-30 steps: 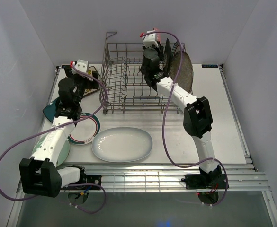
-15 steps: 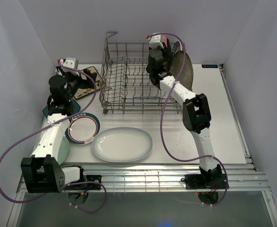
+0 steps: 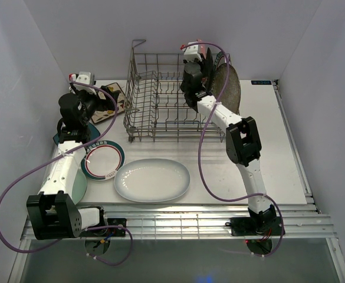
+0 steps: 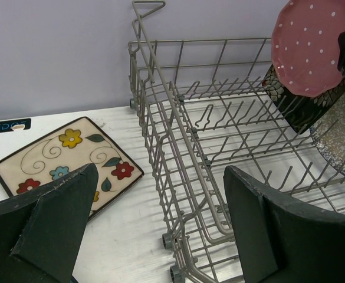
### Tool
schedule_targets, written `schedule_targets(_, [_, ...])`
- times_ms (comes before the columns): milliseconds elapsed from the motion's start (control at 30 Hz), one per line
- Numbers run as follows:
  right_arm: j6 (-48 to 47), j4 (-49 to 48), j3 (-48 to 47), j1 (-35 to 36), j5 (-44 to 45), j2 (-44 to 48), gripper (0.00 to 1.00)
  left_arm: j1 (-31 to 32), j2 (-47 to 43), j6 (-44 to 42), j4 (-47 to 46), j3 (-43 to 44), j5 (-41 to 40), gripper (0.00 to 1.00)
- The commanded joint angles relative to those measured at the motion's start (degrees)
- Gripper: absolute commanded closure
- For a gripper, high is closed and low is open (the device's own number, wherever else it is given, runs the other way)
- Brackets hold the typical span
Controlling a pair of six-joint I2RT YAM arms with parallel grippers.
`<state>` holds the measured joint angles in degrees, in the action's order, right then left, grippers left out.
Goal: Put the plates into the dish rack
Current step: Insert the plate into the dish rack.
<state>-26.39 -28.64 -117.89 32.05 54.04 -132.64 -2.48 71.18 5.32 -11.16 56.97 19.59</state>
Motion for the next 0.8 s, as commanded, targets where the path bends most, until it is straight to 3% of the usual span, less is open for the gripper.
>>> schedule_targets(0, [0.4, -11.3, -3.1, 0.0, 0.4, 2.1, 0.92, -0.4, -0.6, 0.7, -0.4, 1.3, 1.2, 0.02])
schedule_targets(767, [2.3, -9.0, -5.2, 0.0, 0.7, -2.6, 0.92, -1.0, -0.8, 0.7, -0.8, 1.1, 1.5, 0.02])
